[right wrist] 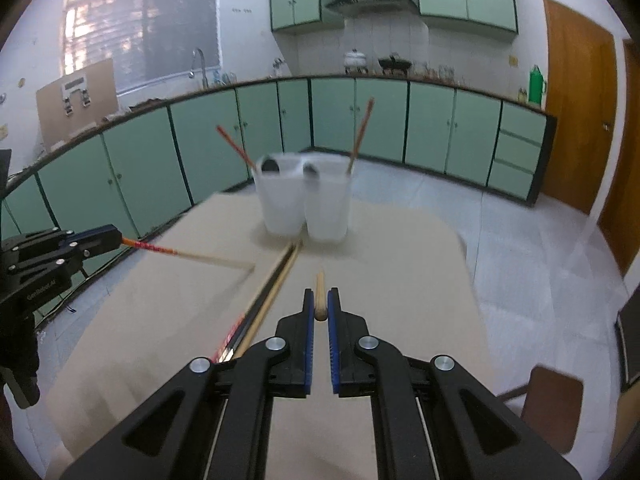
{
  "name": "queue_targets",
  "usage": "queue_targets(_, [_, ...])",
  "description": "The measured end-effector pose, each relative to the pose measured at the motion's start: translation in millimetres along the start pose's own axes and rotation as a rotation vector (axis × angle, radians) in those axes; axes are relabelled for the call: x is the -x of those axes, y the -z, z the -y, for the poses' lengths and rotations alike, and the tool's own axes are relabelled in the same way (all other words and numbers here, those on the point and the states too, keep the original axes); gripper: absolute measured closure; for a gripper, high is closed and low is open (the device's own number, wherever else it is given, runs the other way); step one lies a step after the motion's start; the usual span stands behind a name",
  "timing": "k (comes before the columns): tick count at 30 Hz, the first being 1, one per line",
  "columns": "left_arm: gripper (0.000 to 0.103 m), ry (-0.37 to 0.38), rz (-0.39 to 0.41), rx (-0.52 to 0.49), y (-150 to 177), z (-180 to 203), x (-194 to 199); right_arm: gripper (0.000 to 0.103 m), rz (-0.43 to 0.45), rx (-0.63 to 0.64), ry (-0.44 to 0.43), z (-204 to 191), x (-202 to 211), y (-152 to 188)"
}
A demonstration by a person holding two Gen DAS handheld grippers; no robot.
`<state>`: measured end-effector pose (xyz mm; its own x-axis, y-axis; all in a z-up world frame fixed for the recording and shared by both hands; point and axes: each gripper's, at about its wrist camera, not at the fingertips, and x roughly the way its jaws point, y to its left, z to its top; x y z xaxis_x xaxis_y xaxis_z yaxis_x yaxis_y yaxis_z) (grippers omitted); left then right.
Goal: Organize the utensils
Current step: 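Close the left tool on a red-patterned chopstick while the right tool holds the plain one, then lift both chopsticks and lower them upright into the white holder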
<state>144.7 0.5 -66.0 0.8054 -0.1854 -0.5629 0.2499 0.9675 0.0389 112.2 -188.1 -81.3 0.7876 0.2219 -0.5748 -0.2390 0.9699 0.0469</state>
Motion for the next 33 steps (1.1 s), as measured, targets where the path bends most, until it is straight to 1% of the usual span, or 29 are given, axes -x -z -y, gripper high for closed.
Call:
queue_targets(4, [0.098, 0.004, 0.036, -0.037, -21.1, 3.2, 5.8, 0.096, 0.022, 0.031, -0.026, 1.0, 6.9, -30.9])
queue_targets(8, [0.098, 0.038, 0.05, -0.06, -41.3, 6.5, 3.7, 0.096, 0.015, 0.06, -0.054, 3.2, 4.7, -60.8])
queue_targets(13, [0.098, 0.083, 0.063, -0.054, -58.9, 3.8, -0.5, 0.097, 0.004, 0.082, -0.077, 7.0, -0.5, -87.8])
queue_targets(16, [0.098, 0.11, 0.082, -0.048, -71.3, 3.8, 1.0, 0.097, 0.014, 0.107, -0.086, 4.9, 2.4, -104.0])
queue_targets(19, [0.098, 0.13, 0.128, -0.049, -93.3, 3.1, 2.4, 0.097, 0.046, 0.115, -0.095, 4.8, 6.6, -126.6])
queue_targets(22, [0.098, 0.117, 0.181, -0.058, -112.8, 3.2, 6.1, 0.097, 0.098, 0.115, -0.087, 6.0, 12.8, -153.6])
queue_targets(24, [0.098, 0.115, 0.226, -0.053, -134.1, 0.8, 5.4, 0.097, 0.138, 0.103, -0.085, 9.0, 14.0, -173.6])
queue_targets(26, [0.098, 0.099, 0.27, -0.05, -152.2, 0.6, 2.4, 0.097, 0.168, 0.095, -0.073, 10.3, 10.4, -189.9])
queue_targets(29, [0.098, 0.083, 0.311, -0.042, -176.4, 0.8, -10.5, 0.097, 0.193, 0.076, -0.063, 14.5, -2.2, -209.5])
queue_targets(30, [0.098, 0.069, 0.317, -0.047, -183.3, 2.1, -18.7, 0.097, 0.197, 0.068, -0.058, 16.3, -10.2, -216.4])
queue_targets(33, [0.098, 0.069, 0.302, -0.035, -193.2, 4.2, -46.6, 0.097, 0.192, 0.063, -0.025, 19.1, -34.9, -225.3])
